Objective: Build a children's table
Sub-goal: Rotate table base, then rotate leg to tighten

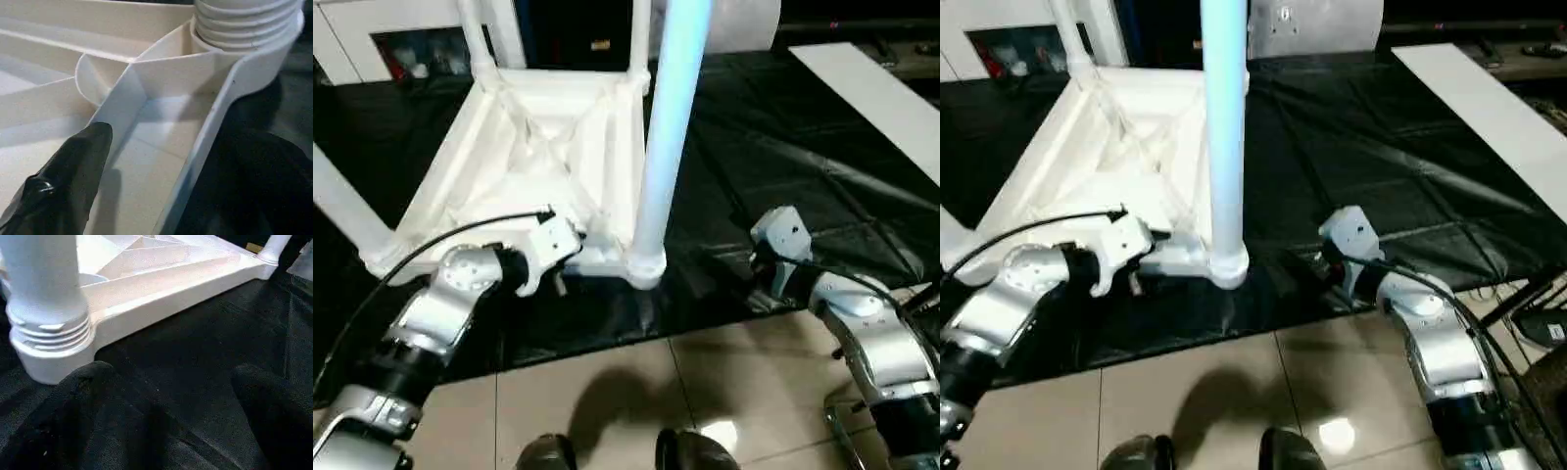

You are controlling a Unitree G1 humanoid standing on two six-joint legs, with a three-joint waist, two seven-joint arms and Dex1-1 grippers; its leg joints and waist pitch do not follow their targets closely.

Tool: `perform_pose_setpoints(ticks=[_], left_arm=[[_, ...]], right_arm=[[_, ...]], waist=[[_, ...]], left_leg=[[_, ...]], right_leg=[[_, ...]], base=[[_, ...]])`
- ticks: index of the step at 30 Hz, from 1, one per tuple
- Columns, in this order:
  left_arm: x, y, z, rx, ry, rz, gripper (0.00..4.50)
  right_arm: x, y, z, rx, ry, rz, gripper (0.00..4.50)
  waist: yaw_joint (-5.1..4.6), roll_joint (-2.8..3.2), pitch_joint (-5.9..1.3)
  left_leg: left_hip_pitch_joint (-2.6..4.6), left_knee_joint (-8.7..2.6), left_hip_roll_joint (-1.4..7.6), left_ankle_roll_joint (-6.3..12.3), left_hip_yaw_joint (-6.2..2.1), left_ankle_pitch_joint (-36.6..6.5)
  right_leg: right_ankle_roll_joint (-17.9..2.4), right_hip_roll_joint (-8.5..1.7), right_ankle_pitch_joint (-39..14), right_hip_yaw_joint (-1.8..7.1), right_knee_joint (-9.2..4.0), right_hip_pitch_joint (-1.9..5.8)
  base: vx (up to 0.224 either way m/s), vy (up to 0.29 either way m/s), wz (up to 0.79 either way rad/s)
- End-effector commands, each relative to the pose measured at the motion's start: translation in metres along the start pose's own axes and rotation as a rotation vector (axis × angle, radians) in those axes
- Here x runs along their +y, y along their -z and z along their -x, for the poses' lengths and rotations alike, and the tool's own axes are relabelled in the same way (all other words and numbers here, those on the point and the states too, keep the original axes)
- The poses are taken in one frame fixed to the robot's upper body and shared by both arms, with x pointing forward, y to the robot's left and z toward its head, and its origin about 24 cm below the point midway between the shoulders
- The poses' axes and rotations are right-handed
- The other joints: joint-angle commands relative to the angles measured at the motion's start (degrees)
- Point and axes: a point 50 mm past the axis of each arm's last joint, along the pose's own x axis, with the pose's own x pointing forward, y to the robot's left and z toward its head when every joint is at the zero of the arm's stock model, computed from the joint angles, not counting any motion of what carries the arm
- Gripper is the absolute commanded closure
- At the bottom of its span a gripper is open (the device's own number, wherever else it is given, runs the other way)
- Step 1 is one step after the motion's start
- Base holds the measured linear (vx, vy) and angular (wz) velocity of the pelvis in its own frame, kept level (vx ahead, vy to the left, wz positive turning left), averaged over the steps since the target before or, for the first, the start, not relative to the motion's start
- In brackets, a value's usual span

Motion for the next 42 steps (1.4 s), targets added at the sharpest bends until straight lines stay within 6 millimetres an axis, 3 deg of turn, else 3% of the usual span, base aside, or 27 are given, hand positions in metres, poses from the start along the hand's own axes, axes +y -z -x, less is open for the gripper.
perform_pose_setpoints(ticks=[1, 6, 7, 8, 9, 11, 13, 14, 21, 25, 26, 27, 28, 29, 30, 31, 32, 33, 34, 35, 36, 37, 38, 39, 40, 41, 42], left_arm=[[0.012, -0.004, 0.007, -0.086, -0.105, 0.085, 0.05], [0.004, -0.013, 0.012, -0.252, -0.132, 0.242, 0.05], [-0.010, -0.012, 0.017, -0.308, -0.206, 0.370, 0.05], [-0.010, -0.012, 0.017, -0.308, -0.206, 0.370, 0.05], [-0.016, -0.011, 0.020, -0.330, -0.246, 0.418, 0.05], [-0.024, -0.011, 0.024, -0.354, -0.301, 0.479, 0.05], [-0.036, -0.012, 0.031, -0.365, -0.391, 0.562, 0.05], [-0.042, -0.012, 0.037, -0.358, -0.451, 0.591, 0.05], [-0.054, -0.008, 0.047, -0.303, -0.594, 0.619, 0.05], [-0.055, -0.010, 0.047, -0.298, -0.636, 0.615, 0.05], [-0.054, -0.011, 0.047, -0.276, -0.652, 0.604, 0.05], [-0.054, -0.011, 0.046, -0.268, -0.664, 0.596, 0.05], [-0.054, -0.012, 0.046, -0.270, -0.671, 0.602, 0.05], [-0.054, -0.012, 0.046, -0.270, -0.673, 0.604, 0.05], [-0.055, -0.012, 0.046, -0.272, -0.674, 0.610, 0.05], [-0.057, -0.011, 0.045, -0.252, -0.664, 0.618, 0.05], [-0.059, -0.010, 0.044, -0.234, -0.657, 0.628, 0.05], [-0.060, -0.009, 0.044, -0.228, -0.655, 0.631, 0.05], [-0.061, -0.008, 0.044, -0.228, -0.656, 0.632, 0.05], [-0.061, -0.008, 0.044, -0.228, -0.656, 0.632, 0.05], [-0.061, -0.009, 0.045, -0.236, -0.658, 0.644, 0.05], [-0.062, -0.011, 0.045, -0.232, -0.657, 0.631, 0.05], [-0.062, -0.011, 0.045, -0.234, -0.656, 0.631, 0.05], [-0.063, -0.012, 0.045, -0.238, -0.655, 0.626, 0.05], [-0.062, -0.012, 0.045, -0.240, -0.655, 0.624, 0.05], [-0.062, -0.012, 0.046, -0.244, -0.655, 0.623, 0.05], [-0.062, -0.012, 0.047, -0.253, -0.653, 0.619, 0.05]], right_arm=[[-0.003, -0.005, 0.004, -0.018, 0.059, -0.063, 0.00], [-0.001, -0.011, 0.006, -0.074, 0.132, -0.158, 0.00], [0.004, -0.016, 0.006, -0.100, 0.211, -0.159, 0.00], [0.004, -0.016, 0.006, -0.100, 0.211, -0.159, 0.00], [0.005, -0.016, 0.006, -0.096, 0.264, -0.144, 0.00], [0.007, -0.016, 0.009, -0.091, 0.348, -0.127, 0.00], [0.016, -0.009, 0.012, -0.035, 0.350, -0.207, 0.00], [0.024, -0.006, 0.016, -0.028, 0.328, -0.302, 0.00], [0.036, 0.001, 0.022, -0.029, 0.391, -0.405, 0.00], [0.037, -0.001, 0.022, -0.011, 0.394, -0.380, 0.00], [0.036, -0.002, 0.021, -0.004, 0.396, -0.384, 0.00], [0.035, -0.002, 0.020, 0.000, 0.393, -0.394, 0.00], [0.034, -0.003, 0.020, -0.001, 0.398, -0.384, 0.00], [0.034, -0.004, 0.020, -0.001, 0.399, -0.382, 0.00], [0.034, -0.004, 0.020, -0.001, 0.403, -0.371, 0.00], [0.033, -0.005, 0.020, -0.006, 0.407, -0.337, 0.00], [0.034, -0.003, 0.021, -0.006, 0.406, -0.337, 0.00], [0.034, -0.003, 0.022, -0.018, 0.400, -0.370, 0.00], [0.034, -0.003, 0.022, -0.024, 0.398, -0.384, 0.00], [0.034, -0.002, 0.022, -0.028, 0.396, -0.394, 0.00], [0.034, -0.003, 0.023, -0.027, 0.395, -0.386, 0.00], [0.033, -0.003, 0.024, -0.028, 0.389, -0.365, 0.00], [0.033, -0.003, 0.024, -0.021, 0.390, -0.359, 0.00], [0.034, -0.003, 0.024, -0.010, 0.396, -0.346, 0.00], [0.034, -0.003, 0.024, -0.008, 0.398, -0.341, 0.00], [0.034, -0.003, 0.023, -0.004, 0.404, -0.331, 0.00], [0.035, -0.003, 0.023, -0.002, 0.403, -0.339, 0.00]], waist=[[0.21, 0.08, -4.66], [0.43, 0.25, -4.94], [0.53, 0.33, -4.87], [0.42, 0.26, -4.83], [0.34, 0.15, -4.74], [0.29, 0.04, -4.55], [0.23, -0.03, -4.55], [0.24, -0.21, -4.41], [0.16, -0.54, -3.87], [-0.24, -0.35, -4.07], [0.29, -1.04, -3.76], [-0.45, 0.73, -4.07], [-1.09, 1.02, -4.05], [-1.89, 2.21, -4.06], [-2.63, 2.86, -3.71], [-2.74, 2.70, -3.71], [-2.80, 1.98, -3.63], [-2.80, 0.89, -3.75], [-2.52, -0.11, -3.26], [0.07, -2.17, -3.77], [1.55, -2.53, -3.88], [2.47, -2.53, -4.12], [2.83, -2.52, -4.50], [2.73, -1.21, -5.31], [2.34, -0.94, -5.27], [1.80, -0.48, -5.59], [1.64, -0.23, -5.68]], left_leg=[[0.70, -3.91, 1.60, 2.28, -0.74, -15.0], [0.73, -3.86, 2.05, 2.58, -0.68, -13.6], [0.71, -3.94, 2.04, 2.87, -0.65, -13.4], [0.28, -4.06, 2.37, 2.56, -0.72, -12.4], [0.63, -4.02, 2.20, 2.81, -0.54, -13.3], [0.38, -4.07, 2.09, 2.49, -0.42, -13.4], [0.36, -4.18, 2.20, 2.34, -0.57, -13.7], [0.46, -4.17, 2.18, 2.54, -0.52, -14.9], [0.75, -4.37, 1.55, 0.61, -1.03, -19.9], [0.85, -4.69, 1.77, 0.27, -1.25, -20.4], [-2.70, -6.17, 0.89, 2.28, -3.79, -19.4], [-1.61, -6.65, 1.99, 2.56, -5.71, -23.1], [-1.42, -6.67, 2.60, 2.48, -7.08, -24.9], [-0.65, -8.00, 4.86, 2.47, -10.54, -28.8], [0.27, -9.89, 6.74, 3.51, -14.41, -32.7], [1.31, -10.14, 7.16, 4.24, -15.94, -33.4], [1.43, -9.50, 6.05, 7.77, -16.63, -30.7], [2.05, -7.50, 6.07, 9.63, -11.62, -25.9], [0.94, -4.95, 2.85, 9.89, -9.42, -24.3], [0.18, 5.34, -5.03, 7.88, -2.68, -14.6], [-3.05, 4.38, -4.20, 6.23, -3.32, -3.6], [-2.89, 3.03, -3.67, 5.80, -3.38, -2.0], [-2.64, 0.73, -2.64, 6.44, -3.66, -2.0], [-1.76, -0.65, -1.31, 7.47, -4.10, -1.0], [-1.44, -0.99, -0.33, 8.11, -4.81, -0.4], [-1.34, -1.30, 0.76, 8.36, -5.33, -0.6], [-0.95, -1.50, 1.61, 8.49, -5.58, -1.9]], right_leg=[[-9.3, -4.07, -21.5, 2.99, -5.44, 2.99], [-11.8, -4.31, -17.8, 3.05, -4.96, 2.92], [-11.7, -4.14, -17.4, 3.01, -4.99, 2.75], [-12.4, -4.34, -15.3, 3.01, -4.50, 3.05], [-11.8, -4.12, -17.6, 2.97, -4.91, 2.67], [-10.6, -3.98, -19.7, 3.02, -5.15, 2.54], [-9.6, -3.85, -20.5, 3.03, -5.13, 2.76], [-8.7, -3.71, -22.0, 3.02, -5.49, 2.46], [-0.4, -3.67, -34.4, 2.58, -7.13, 1.49], [-0.1, -3.55, -31.9, 2.47, -7.15, 1.54], [-1.9, -4.66, -28.1, 0.09, -5.22, 4.41], [-3.5, -3.73, -24.7, -1.16, -5.13, 3.65], [-4.9, -3.66, -21.5, -1.44, -4.77, 3.65], [-8.0, -2.42, -14.5, -2.23, -2.64, 3.97], [-9.3, -0.93, -12.7, -2.35, 1.21, 3.35], [-9.8, -0.33, -13.3, -1.79, 2.82, 2.38], [-10.8, -0.63, -13.3, -0.09, 3.82, 1.77], [-13.6, -2.65, -12.3, 2.53, 0.37, 1.15], [-16.5, -3.80, -14.5, 3.60, -3.00, 1.46], [-15.7, -6.46, -29.9, 5.08, -9.14, 3.01], [-4.2, -7.10, -34.3, 6.35, -7.49, 5.82], [1.9, -6.76, -34.5, 7.08, -7.27, 5.76], [8.4, -5.76, -28.5, 6.72, -5.98, 6.16], [9.0, -4.79, -15.8, 5.22, -5.34, 6.33], [8.4, -3.70, -10.6, 4.25, -4.67, 5.38], [8.0, -3.35, -5.2, 2.96, -4.16, 5.81], [6.9, -3.73, -3.9, 2.74, -4.21, 5.71]], base=[[0.000, 0.000, 0.00], [0.000, 0.000, 0.00], [0.000, 0.000, 0.00], [0.000, 0.000, 0.00], [0.000, 0.000, 0.00], [0.000, 0.000, 0.00], [0.000, 0.000, 0.00], [0.000, 0.000, 0.00], [0.000, 0.000, 0.00], [0.000, 0.000, 0.00], [0.000, 0.000, 0.00], [-0.008, 0.011, 0.28], [0.024, -0.025, 0.56], [0.024, -0.025, 0.56], [0.046, -0.074, 0.54], [0.047, -0.131, 0.66], [0.047, -0.131, 0.66], [0.070, -0.194, 0.73], [0.068, -0.220, 0.42], [0.068, -0.220, 0.42], [0.075, -0.208, 0.05], [0.059, -0.177, 0.04], [0.059, -0.177, 0.04], [0.028, -0.139, 0.15], [0.022, -0.103, 0.03], [0.022, -0.103, 0.03], [0.019, -0.055, -0.03]])
